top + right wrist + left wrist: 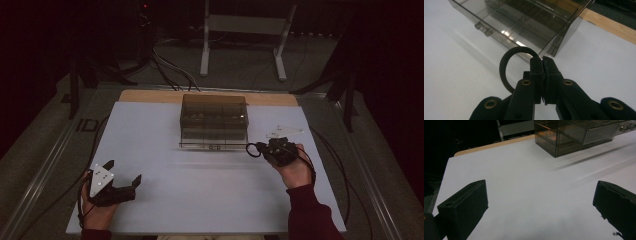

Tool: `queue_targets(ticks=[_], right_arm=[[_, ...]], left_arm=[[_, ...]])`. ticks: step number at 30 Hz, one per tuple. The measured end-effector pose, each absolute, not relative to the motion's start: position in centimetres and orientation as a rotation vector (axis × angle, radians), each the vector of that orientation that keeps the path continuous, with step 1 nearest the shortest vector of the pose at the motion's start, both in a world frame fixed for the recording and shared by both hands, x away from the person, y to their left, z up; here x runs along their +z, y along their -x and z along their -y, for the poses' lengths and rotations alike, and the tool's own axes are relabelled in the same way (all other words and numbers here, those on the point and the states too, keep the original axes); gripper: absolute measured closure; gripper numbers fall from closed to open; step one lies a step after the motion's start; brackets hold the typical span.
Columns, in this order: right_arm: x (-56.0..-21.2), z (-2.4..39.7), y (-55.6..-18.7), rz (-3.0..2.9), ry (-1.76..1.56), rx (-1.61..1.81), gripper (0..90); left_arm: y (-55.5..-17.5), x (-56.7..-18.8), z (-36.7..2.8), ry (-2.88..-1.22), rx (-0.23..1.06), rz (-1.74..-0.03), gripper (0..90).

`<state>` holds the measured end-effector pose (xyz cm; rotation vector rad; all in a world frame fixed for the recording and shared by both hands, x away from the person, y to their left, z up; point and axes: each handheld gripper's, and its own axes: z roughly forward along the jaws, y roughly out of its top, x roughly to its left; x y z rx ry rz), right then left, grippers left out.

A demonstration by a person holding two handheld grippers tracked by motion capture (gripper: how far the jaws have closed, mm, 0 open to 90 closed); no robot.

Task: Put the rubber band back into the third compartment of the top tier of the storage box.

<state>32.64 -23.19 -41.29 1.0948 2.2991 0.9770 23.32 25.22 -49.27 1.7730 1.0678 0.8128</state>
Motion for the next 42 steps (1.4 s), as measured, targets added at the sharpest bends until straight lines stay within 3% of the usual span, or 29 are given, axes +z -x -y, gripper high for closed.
queue_targets(ticks=[42], right_arm=[[-40.7, 21.3, -36.4, -2.280, -1.120, 0.987, 88.5]], left_arm=[[-23.6, -49.2, -25.3, -1.777, 0.793, -1.085, 0.5]])
